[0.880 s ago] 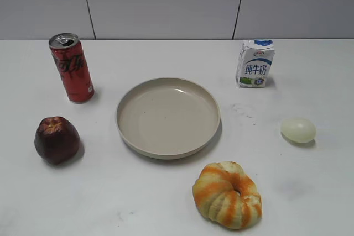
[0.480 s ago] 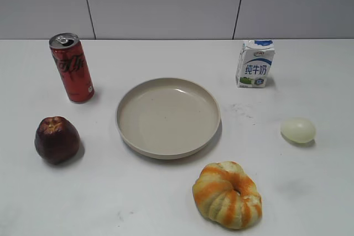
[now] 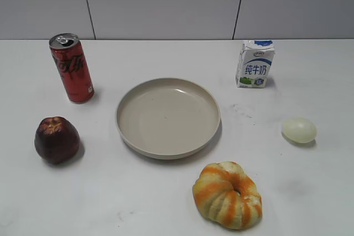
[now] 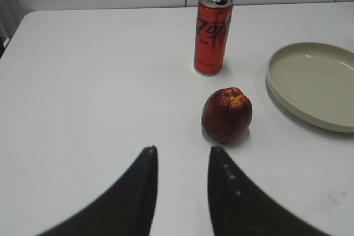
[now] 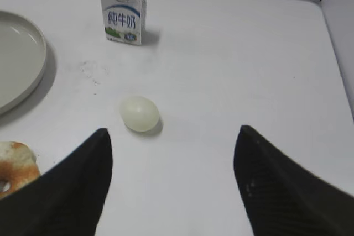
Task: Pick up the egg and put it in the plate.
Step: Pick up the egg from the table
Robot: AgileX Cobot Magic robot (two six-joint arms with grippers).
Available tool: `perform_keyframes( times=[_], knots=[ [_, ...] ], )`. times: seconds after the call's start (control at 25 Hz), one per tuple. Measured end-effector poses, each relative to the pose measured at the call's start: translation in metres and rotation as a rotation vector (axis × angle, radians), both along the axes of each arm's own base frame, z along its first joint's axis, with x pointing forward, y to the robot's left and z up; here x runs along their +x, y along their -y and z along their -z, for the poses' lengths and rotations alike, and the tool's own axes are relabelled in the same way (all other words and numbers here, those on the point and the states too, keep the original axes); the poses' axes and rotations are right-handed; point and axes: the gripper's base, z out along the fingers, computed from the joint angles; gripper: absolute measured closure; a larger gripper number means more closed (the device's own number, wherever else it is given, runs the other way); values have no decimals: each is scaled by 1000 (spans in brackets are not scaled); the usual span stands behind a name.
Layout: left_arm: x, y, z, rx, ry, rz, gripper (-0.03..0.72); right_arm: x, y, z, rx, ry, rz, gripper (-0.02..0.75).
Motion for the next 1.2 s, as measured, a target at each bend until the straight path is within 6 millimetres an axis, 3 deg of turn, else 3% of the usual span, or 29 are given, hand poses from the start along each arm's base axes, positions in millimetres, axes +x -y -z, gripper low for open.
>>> perform_keyframes(
  times=[0.2, 0.4, 0.6, 0.84, 1.2],
  knots=[
    [0, 0, 0, 0, 0, 0, 459, 63, -10, 8, -87, -212, -82, 216],
    [0, 0, 0, -1, 0, 0, 459, 125, -21, 29, -182, -376, -225, 216],
    [0, 0, 0, -1, 0, 0, 459, 167, -27, 60, -256, -547, -351, 216],
    [0, 0, 0, -1, 0, 0, 459, 192, -36, 112, -270, -693, -403, 183],
    [0, 0, 0, -1, 0, 0, 459, 209, -53, 162, -320, -701, -462, 164]
  ],
)
